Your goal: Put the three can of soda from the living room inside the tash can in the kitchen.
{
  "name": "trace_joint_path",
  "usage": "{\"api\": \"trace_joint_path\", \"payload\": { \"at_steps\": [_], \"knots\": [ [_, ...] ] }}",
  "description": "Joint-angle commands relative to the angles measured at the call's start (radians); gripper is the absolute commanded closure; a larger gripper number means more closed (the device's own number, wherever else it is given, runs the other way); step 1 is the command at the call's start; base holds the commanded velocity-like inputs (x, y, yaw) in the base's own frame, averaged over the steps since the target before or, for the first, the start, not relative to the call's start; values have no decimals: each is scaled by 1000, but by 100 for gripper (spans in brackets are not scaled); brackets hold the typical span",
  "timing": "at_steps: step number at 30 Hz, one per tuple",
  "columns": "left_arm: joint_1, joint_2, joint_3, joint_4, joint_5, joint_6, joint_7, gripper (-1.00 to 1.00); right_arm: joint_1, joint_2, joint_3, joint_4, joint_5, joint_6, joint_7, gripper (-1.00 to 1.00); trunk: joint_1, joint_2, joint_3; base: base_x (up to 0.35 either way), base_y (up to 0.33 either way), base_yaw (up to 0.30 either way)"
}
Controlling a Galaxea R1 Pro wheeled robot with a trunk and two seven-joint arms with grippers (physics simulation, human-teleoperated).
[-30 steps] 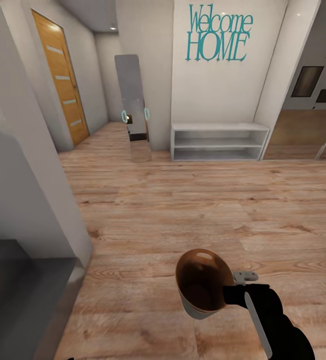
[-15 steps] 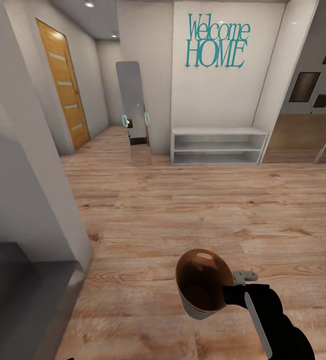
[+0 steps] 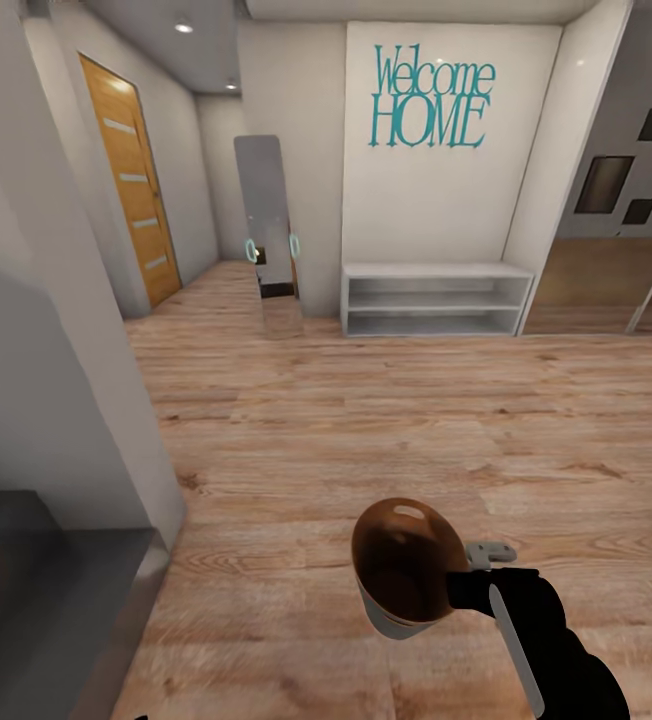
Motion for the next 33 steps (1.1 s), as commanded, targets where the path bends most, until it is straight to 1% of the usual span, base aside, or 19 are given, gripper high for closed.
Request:
{"api": "trace_joint_path", "payload": {
  "at_steps": [1, 25, 33],
  "knots": [
    [0, 0, 0, 0, 0, 0, 0, -100, 0, 0, 0, 0, -14, 0, 0, 100, 0, 0, 2, 0, 0, 0],
    [0, 0, 0, 0, 0, 0, 0, -100, 0, 0, 0, 0, -14, 0, 0, 100, 0, 0, 41, 0, 0, 0],
    [0, 0, -1, 0, 0, 0, 0, -100, 0, 0, 0, 1, -14, 0, 0, 100, 0, 0, 44, 0, 0, 0]
  ]
}}
